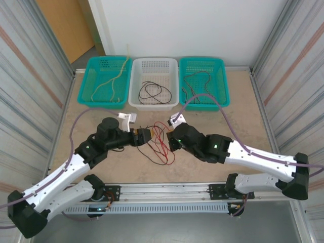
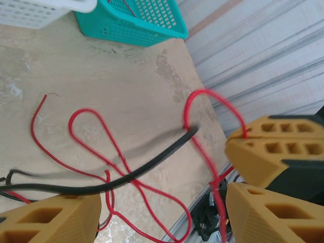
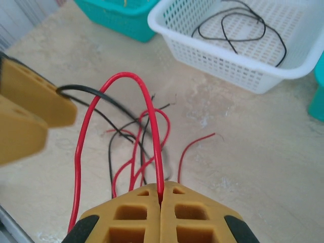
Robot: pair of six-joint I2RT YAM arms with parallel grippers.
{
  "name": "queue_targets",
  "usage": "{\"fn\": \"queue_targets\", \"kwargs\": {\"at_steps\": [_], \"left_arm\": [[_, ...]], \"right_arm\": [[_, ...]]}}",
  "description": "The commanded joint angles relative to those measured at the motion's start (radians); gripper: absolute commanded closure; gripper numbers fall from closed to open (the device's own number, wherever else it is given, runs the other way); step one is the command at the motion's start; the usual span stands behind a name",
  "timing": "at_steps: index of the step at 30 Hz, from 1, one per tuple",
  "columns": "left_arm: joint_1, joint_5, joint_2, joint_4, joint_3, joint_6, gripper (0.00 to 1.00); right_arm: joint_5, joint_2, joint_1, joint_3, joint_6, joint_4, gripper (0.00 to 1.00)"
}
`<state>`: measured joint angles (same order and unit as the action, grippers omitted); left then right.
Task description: Untangle the cables
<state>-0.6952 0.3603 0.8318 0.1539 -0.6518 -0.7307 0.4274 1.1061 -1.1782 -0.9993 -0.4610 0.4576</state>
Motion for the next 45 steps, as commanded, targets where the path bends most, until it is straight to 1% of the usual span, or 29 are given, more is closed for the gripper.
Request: {"fn": "queue_targets", "kwargs": {"at_steps": [1, 11, 14, 18, 20, 23, 24, 26, 28, 36, 40, 43, 45], "left_arm": [[-0.022, -0.005, 0.016, -0.031, -0.025, 0.008, 0.33], [-0.026, -0.031, 0.041, -0.046, -0.055, 0.013, 0.32], [-0.026, -0.06, 0.05, -0.02, -0.075, 0.028, 0.32], [-0.026, -0.144, 0.039, 0.071, -0.108, 0.069, 0.32], [-0.024, -0.17, 0.032, 0.091, -0.107, 0.073, 0.33], [-0.017, -0.156, 0.034, 0.087, -0.1, 0.066, 0.33], [-0.017, -0.153, 0.037, 0.084, -0.1, 0.061, 0.32], [-0.016, -0.14, 0.041, 0.076, -0.101, 0.055, 0.23], [-0.016, -0.117, 0.043, 0.056, -0.099, 0.068, 0.2], [-0.016, -0.123, 0.043, 0.04, -0.12, 0.153, 0.2], [-0.017, -0.098, 0.056, 0.017, -0.149, 0.2, 0.23], [-0.023, -0.089, 0.067, 0.001, -0.177, 0.245, 0.28], [-0.035, -0.089, 0.069, -0.008, -0.194, 0.288, 0.28]], "right_arm": [[0.016, -0.034, -0.006, -0.029, 0.013, -0.011, 1.0], [0.005, -0.082, -0.012, -0.008, -0.004, -0.007, 1.0], [0.018, -0.099, -0.014, 0.004, -0.007, -0.005, 1.0], [0.032, -0.112, -0.014, 0.004, -0.003, 0.001, 1.0], [0.024, -0.151, -0.014, 0.004, 0.001, -0.004, 1.0], [0.02, -0.174, -0.014, 0.005, 0.004, -0.011, 1.0], [0.02, -0.18, -0.014, 0.005, 0.004, -0.013, 1.0], [0.016, -0.184, -0.014, 0.004, 0.009, -0.017, 1.0], [0.016, -0.187, -0.014, 0.001, 0.01, -0.014, 1.0], [-0.002, -0.192, -0.014, 0.003, 0.001, -0.014, 1.0], [-0.014, -0.185, -0.014, -0.004, 0.005, -0.02, 1.0], [-0.032, -0.181, -0.014, -0.009, 0.006, -0.023, 1.0], [-0.041, -0.179, -0.014, -0.012, 0.007, -0.022, 1.0]]}}
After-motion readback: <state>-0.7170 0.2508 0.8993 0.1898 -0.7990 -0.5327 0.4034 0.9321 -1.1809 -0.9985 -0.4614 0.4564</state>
